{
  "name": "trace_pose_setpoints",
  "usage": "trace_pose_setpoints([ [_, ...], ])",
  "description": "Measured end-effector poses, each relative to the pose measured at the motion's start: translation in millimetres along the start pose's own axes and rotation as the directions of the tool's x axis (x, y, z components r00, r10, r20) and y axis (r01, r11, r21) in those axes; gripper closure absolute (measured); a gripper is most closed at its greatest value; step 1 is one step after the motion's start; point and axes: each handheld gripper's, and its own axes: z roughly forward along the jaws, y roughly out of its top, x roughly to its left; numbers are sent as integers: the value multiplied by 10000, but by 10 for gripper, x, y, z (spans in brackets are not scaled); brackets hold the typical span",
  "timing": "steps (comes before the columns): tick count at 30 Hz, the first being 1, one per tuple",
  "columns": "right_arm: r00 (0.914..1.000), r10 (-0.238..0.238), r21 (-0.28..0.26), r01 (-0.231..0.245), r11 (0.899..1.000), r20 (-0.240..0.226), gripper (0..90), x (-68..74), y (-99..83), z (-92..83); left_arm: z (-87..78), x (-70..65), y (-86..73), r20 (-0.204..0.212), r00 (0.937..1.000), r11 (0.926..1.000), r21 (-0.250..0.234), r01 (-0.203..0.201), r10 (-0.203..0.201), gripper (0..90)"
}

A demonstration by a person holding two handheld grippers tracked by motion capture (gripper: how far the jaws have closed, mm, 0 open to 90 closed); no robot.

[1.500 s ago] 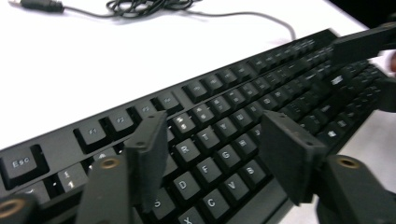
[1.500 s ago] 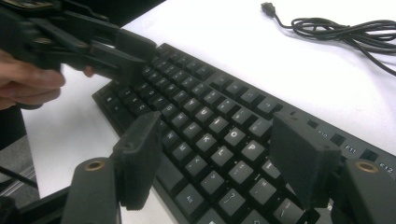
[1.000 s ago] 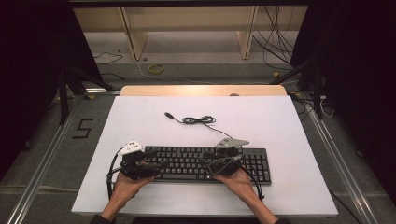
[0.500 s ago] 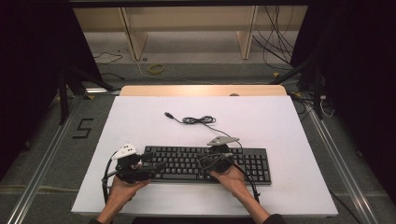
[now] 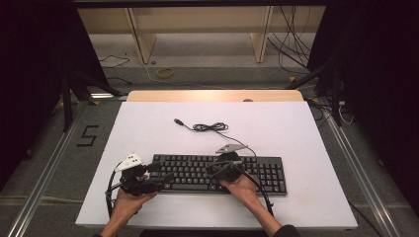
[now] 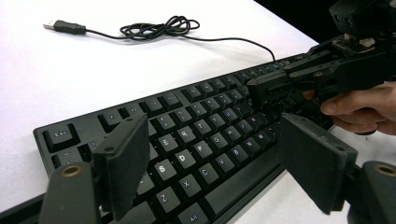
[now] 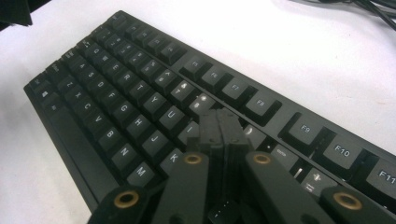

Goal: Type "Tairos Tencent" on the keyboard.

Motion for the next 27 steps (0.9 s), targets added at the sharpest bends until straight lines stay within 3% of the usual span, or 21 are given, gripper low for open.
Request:
trace_pose_setpoints([
  [8,9998,-94,231,90,9997,154,900,9,-26,52,5,5,-3,-31,10000,10000,26,-12,12,251],
  [11,9986,-369,223,361,9991,369,900,26,-28,54,1,15,-3,-62,10000,10000,41,-8,8,251],
  [14,9991,-232,237,224,9995,348,900,25,-28,50,0,20,-4,-84,10000,10000,35,-7,7,252],
  [18,9998,64,34,-64,10000,179,900,4,-24,11,12,35,-5,-216,9998,10000,94,23,-21,257],
  [27,9991,190,-913,-224,9956,-379,742,-31,2,-243,48,66,-6,-563,9983,9994,325,141,-123,328],
])
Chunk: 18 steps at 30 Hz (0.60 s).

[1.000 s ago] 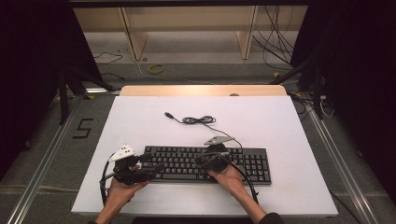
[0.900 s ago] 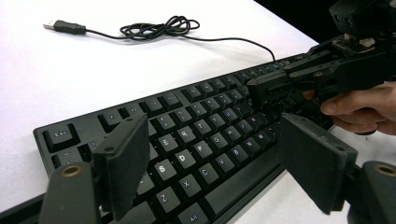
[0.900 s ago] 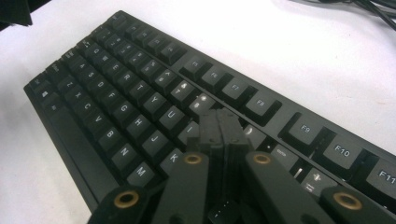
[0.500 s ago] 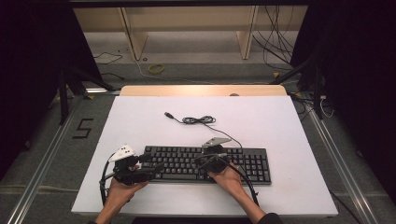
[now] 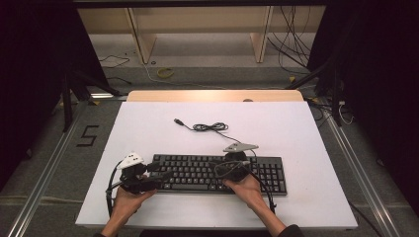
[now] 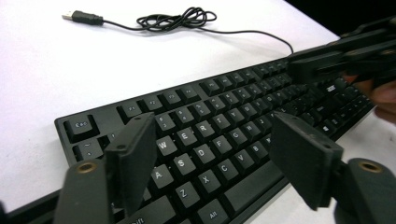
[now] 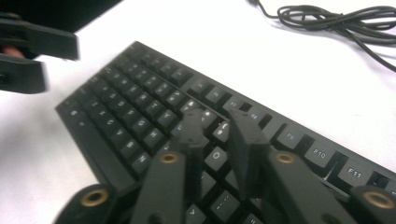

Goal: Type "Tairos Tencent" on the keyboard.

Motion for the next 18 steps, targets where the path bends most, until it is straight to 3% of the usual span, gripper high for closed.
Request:
trace_pose_setpoints([
  [8,9995,-144,-214,138,9997,-296,562,0,-26,-112,82,37,10,-233,9997,9994,357,-31,40,499],
  [18,9985,-440,-428,425,9982,-335,423,38,-67,-213,164,57,10,-514,9984,9955,931,-180,228,708],
])
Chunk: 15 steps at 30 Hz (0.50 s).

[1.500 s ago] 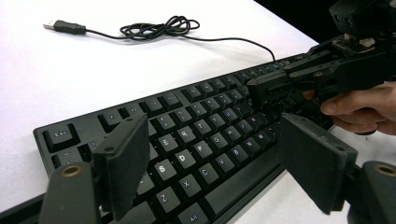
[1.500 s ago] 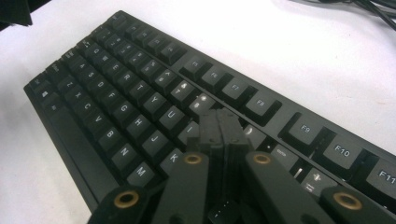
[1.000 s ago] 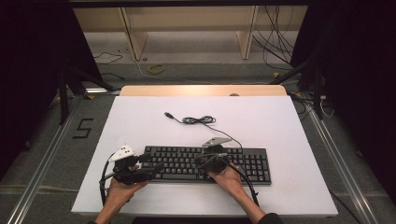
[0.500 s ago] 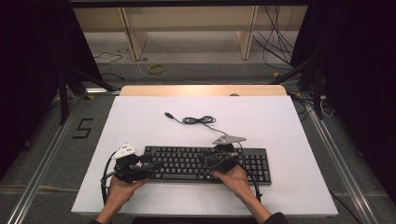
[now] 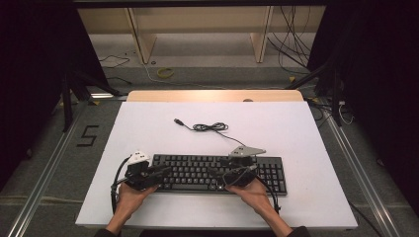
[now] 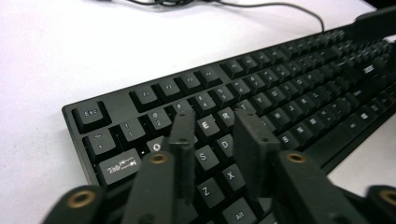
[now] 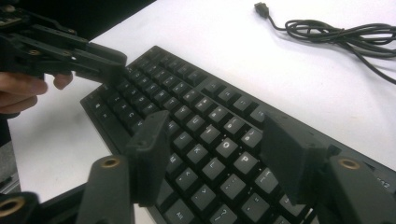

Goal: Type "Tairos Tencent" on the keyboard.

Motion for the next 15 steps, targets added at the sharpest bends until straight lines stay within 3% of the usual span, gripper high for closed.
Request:
trace_pose_setpoints([
  [10,10000,-93,-258,93,9996,-24,363,9,-53,-99,90,25,-10,-169,9997,9988,458,-180,188,885],
  [15,9999,-97,-301,95,9995,-47,355,20,-76,-135,117,12,-7,-106,9996,9981,562,-241,248,888],
])
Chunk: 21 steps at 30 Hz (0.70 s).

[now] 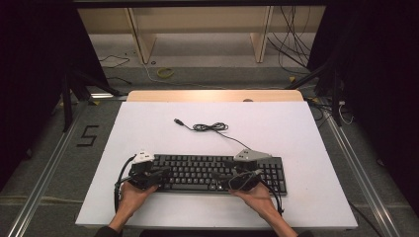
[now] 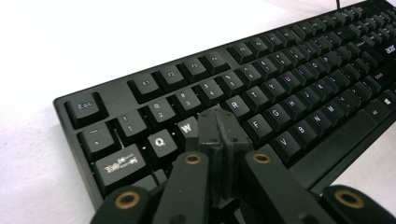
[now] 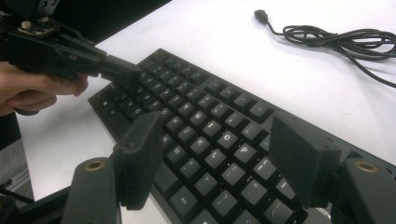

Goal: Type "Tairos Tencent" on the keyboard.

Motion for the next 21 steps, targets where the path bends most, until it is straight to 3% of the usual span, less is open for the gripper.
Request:
trace_pose_setpoints([
  [21,10000,-23,-58,23,10000,-92,335,59,-66,-84,93,-15,-15,-32,10000,9989,466,-64,66,890],
])
